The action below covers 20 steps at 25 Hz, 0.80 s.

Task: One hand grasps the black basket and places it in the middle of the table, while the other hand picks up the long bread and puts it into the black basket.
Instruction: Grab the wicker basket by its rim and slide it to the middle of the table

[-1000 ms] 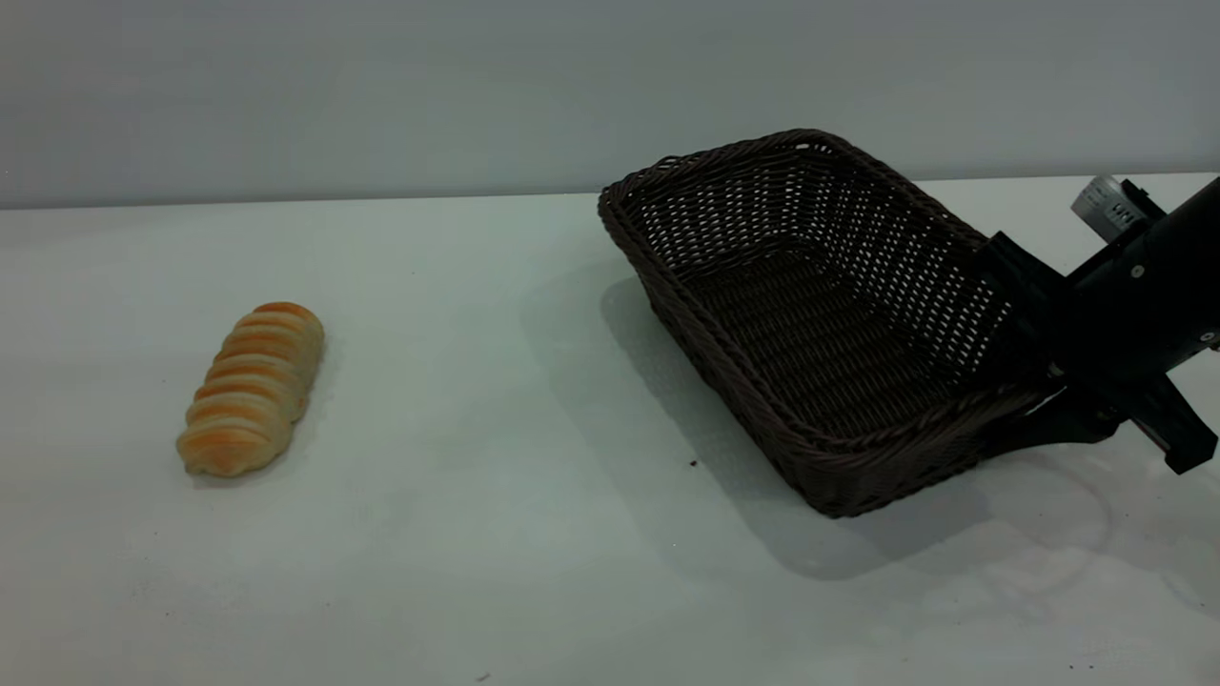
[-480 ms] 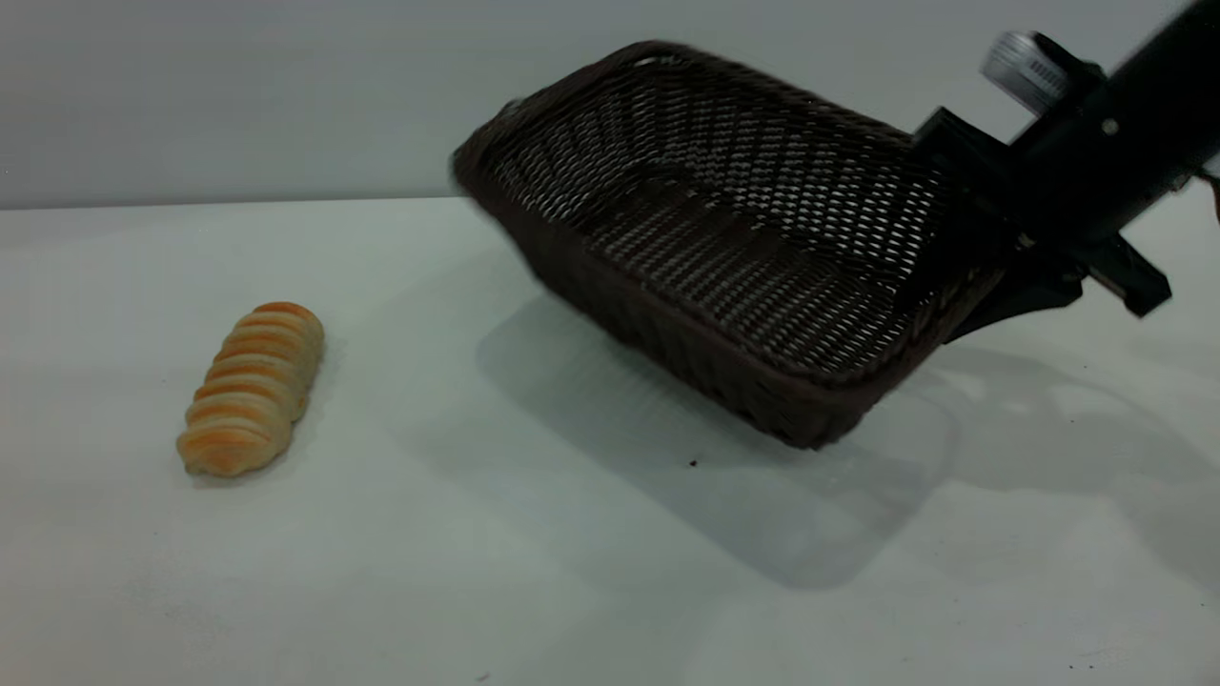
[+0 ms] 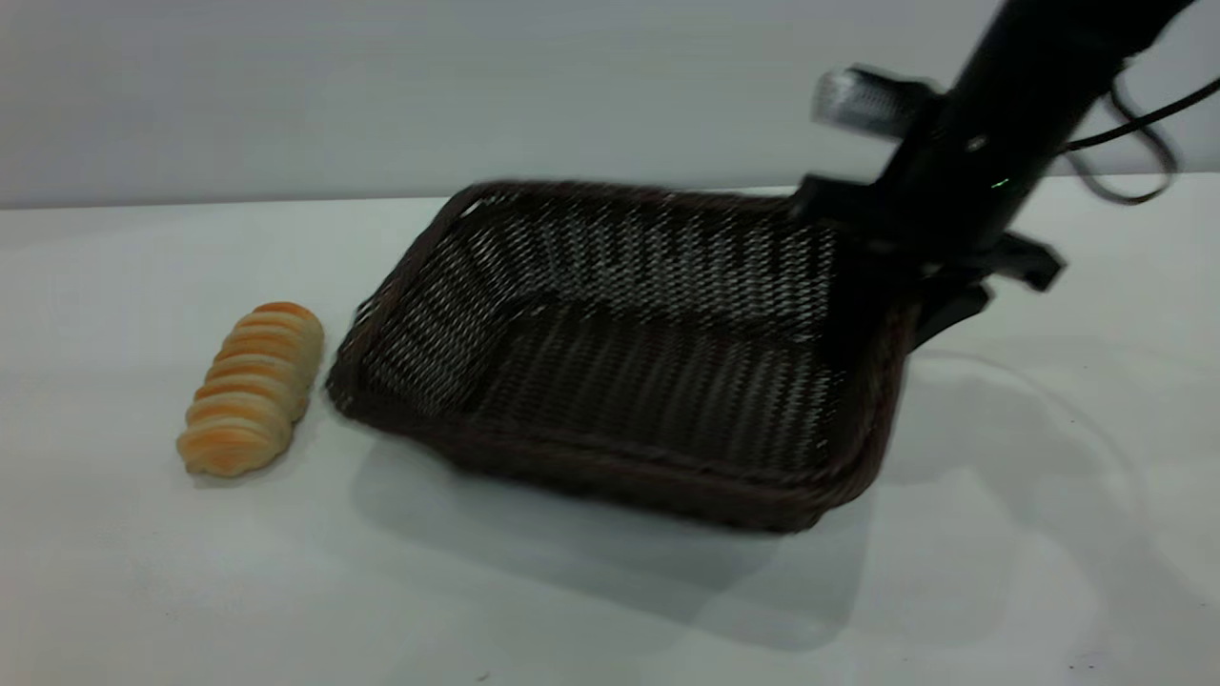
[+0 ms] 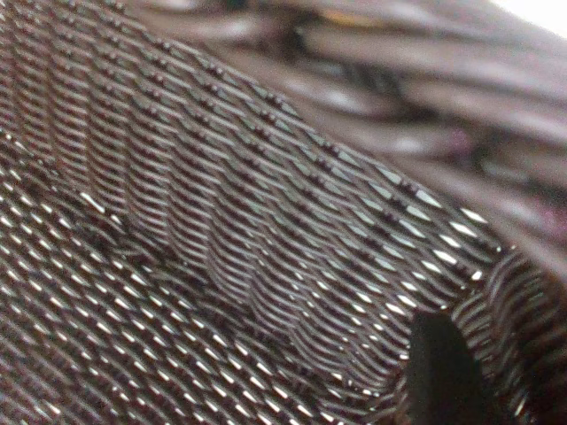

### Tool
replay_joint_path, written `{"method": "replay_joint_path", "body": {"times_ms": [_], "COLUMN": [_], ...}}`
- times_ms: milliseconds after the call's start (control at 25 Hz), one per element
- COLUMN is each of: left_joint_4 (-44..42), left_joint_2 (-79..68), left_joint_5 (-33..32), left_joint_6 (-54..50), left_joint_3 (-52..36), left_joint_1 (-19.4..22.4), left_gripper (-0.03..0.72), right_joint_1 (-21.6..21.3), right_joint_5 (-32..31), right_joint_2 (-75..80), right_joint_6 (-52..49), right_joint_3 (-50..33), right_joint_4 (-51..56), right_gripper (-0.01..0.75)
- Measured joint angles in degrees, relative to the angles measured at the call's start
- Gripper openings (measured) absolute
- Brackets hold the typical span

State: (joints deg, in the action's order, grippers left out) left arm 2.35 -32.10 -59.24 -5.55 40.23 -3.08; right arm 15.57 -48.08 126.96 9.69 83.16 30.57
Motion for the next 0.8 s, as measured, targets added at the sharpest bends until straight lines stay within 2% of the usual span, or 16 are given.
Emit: {"method": "replay_joint_path", "body": {"times_ms": [200,360,560,800], "left_joint_4": [-0.72,-1.23,-1.30,-1.30], "left_joint_2": [0.00,0.00,0.00,0.00], "left_joint_5": [-1.71,-2.91,-3.02,-3.48], "left_joint_6": [0.00,0.00,0.00,0.00], "left_joint_3": [0.00,0.00,0.00,0.00], "left_joint_1": [0.00,0.00,0.00,0.00], "left_gripper": [0.563,0.563,0.563,0.563], "right_joint_1": [2.75,3.26,3.28,3.28], "right_joint_5": [-5.52,-9.81,-12.26,-13.58], "right_joint_2": [6.51,10.49,12.28,12.28], "right_joint_6": [2.12,4.00,5.84,6.57], "right_joint_3": [8.99,14.68,18.25,18.80], "right_joint_4": [0.01,-0.75,-4.20,-7.20], "right_gripper": [0.257,0.256,0.256,0.255]}}
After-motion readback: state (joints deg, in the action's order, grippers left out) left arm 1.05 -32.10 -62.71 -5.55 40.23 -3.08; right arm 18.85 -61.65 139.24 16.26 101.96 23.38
